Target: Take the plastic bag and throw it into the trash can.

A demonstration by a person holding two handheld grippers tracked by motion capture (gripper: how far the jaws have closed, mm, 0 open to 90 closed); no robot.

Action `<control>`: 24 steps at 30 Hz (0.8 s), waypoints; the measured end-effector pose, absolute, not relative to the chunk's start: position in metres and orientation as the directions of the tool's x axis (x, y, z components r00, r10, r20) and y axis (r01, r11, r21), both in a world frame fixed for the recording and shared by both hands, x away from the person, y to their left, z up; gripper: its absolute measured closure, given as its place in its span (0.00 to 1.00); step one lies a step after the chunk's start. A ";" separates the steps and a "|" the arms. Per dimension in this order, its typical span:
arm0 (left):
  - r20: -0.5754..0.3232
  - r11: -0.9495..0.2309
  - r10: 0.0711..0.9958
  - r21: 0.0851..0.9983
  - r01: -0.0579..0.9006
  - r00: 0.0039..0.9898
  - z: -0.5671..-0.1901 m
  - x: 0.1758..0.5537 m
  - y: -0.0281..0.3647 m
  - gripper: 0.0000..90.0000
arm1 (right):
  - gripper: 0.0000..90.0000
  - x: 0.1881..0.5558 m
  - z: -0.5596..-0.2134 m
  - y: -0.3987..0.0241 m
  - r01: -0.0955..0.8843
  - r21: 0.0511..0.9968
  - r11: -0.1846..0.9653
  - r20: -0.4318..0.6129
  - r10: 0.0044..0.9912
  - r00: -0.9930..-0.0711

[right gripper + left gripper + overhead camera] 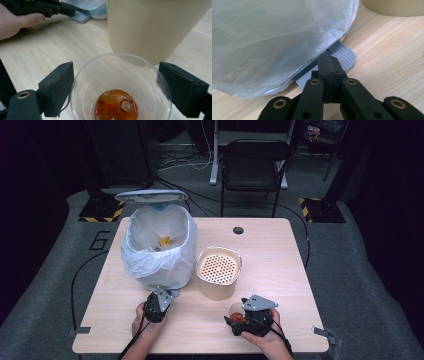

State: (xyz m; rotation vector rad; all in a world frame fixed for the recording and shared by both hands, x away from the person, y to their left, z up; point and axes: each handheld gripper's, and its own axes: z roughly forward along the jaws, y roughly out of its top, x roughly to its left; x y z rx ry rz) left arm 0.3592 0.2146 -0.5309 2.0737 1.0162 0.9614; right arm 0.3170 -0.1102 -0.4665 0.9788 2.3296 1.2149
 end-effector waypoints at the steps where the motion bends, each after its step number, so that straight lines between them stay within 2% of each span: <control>1: 0.333 -0.506 0.836 0.776 0.377 0.437 -0.531 0.359 0.215 1.00 | 0.16 0.317 -0.468 -0.111 0.425 0.812 0.401 0.022 0.706 -0.708; 16: 0.329 -0.504 0.837 0.776 0.379 0.437 -0.531 0.359 0.215 1.00 | 0.17 0.317 -0.484 -0.110 0.440 0.790 0.427 0.012 0.707 -0.707; 24: 0.329 -0.504 0.837 0.776 0.379 0.438 -0.531 0.359 0.215 1.00 | 0.29 0.320 -0.485 -0.113 0.442 0.790 0.425 0.024 0.699 -0.715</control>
